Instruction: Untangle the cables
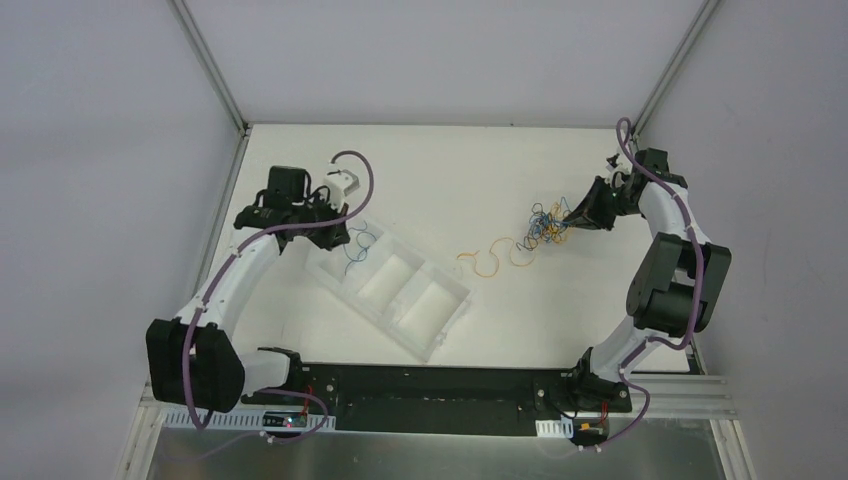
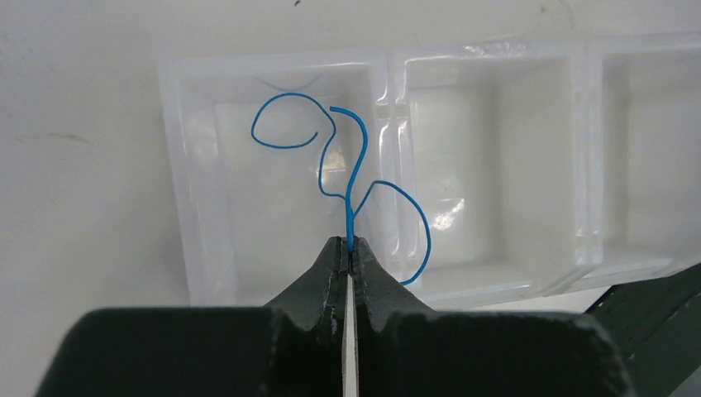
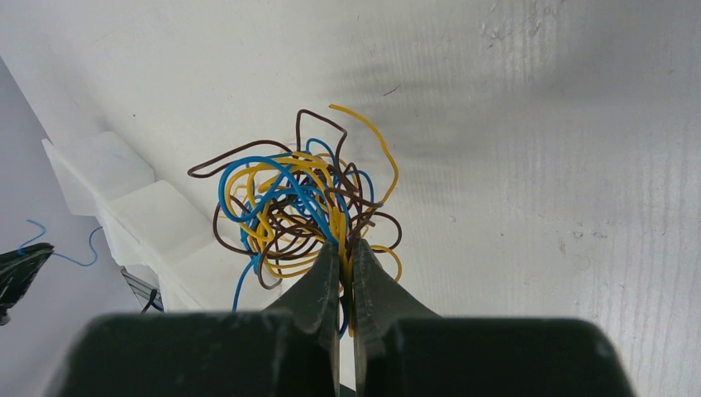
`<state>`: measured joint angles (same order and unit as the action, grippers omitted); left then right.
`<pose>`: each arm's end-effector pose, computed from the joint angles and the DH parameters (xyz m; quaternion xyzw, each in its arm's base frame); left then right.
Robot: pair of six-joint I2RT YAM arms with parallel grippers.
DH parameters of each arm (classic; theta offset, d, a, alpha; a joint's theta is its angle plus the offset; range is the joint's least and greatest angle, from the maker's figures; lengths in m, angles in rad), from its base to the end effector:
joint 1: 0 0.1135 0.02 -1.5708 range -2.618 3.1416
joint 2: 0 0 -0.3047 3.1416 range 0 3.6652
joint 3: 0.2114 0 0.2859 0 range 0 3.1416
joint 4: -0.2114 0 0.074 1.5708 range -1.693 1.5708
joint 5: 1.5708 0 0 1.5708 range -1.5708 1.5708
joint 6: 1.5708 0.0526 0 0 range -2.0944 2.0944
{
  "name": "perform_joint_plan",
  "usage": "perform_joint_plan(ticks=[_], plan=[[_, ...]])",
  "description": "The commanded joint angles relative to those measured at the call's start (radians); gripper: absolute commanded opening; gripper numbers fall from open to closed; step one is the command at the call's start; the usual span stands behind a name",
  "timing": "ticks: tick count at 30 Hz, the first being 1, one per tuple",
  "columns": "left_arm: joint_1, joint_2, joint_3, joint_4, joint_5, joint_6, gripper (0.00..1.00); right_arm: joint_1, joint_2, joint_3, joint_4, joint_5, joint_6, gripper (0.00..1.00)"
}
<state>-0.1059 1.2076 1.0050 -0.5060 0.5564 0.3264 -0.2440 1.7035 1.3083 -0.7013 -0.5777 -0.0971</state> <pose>0.2832 -0.0580 0.3236 0.2994 0.8286 -0.2038 0.4268 0.3906 -0.0676 0.2582 0.0016 0.9341 0.2346 0.2689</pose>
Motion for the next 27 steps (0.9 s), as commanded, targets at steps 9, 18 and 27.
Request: perform_joint_plan(ticks=[9, 18, 27], plan=[[-0.052, 0.103, 0.069, 0.002, -0.077, 0.069, 0.78, 0.016, 0.006, -0.005, 0.005, -0.075, -0.006, 0.01], [-0.184, 0.309, 0.438, -0.018, 0.136, -0.12, 0.93, 0.056, 0.026, -0.005, 0.084, -0.238, 0.053, 0.0], [-0.396, 0.685, 0.686, 0.229, 0.261, -0.438, 0.88, 0.123, -0.01, -0.004, 0.14, -0.339, 0.142, 0.0]])
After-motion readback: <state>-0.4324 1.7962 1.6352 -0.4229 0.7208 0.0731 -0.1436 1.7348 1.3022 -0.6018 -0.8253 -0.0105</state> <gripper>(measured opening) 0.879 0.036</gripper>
